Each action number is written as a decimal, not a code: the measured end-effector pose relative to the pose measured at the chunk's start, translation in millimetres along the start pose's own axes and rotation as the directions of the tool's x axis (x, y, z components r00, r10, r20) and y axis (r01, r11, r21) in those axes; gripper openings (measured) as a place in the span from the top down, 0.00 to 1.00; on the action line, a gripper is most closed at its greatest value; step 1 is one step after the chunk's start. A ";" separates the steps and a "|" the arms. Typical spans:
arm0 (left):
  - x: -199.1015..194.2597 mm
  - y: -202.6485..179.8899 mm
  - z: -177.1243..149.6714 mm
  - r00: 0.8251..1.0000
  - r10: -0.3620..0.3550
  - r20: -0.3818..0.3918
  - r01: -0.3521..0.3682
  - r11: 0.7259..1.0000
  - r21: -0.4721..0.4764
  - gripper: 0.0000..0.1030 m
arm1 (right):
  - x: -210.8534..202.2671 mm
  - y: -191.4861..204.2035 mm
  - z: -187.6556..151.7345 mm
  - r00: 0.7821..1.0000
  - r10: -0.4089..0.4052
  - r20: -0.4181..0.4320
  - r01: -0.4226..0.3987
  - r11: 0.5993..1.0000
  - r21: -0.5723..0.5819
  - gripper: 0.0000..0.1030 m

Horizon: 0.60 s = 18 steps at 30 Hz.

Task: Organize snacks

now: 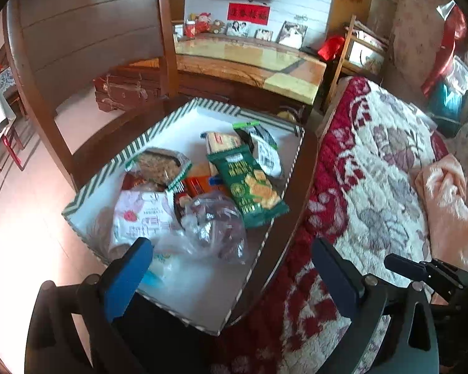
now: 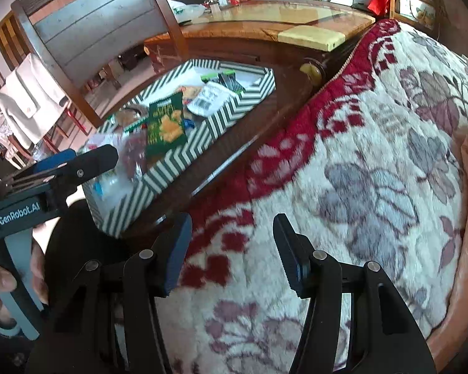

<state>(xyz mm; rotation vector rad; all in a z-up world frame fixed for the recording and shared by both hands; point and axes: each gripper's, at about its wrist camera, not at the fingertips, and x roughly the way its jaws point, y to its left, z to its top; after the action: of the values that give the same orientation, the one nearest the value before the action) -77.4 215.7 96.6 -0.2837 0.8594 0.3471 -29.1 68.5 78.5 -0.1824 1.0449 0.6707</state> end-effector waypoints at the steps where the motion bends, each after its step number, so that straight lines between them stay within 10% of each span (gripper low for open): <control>1: 1.2 -0.6 -1.0 1.000 0.004 -0.009 -0.004 1.000 0.005 0.00 | -0.3 0.0 -2.1 1.000 -0.002 -0.001 0.002 1.000 -0.001 0.47; 18: 3.4 -1.8 -9.0 1.000 -0.005 -0.021 0.006 1.000 0.027 0.00 | 3.5 4.9 -8.7 1.000 -0.006 -0.026 0.006 1.000 -0.021 0.47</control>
<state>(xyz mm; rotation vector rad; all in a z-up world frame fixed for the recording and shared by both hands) -80.8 211.2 88.5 -0.2647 0.8836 0.3274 -37.3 69.9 72.0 -0.2131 1.0623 0.6757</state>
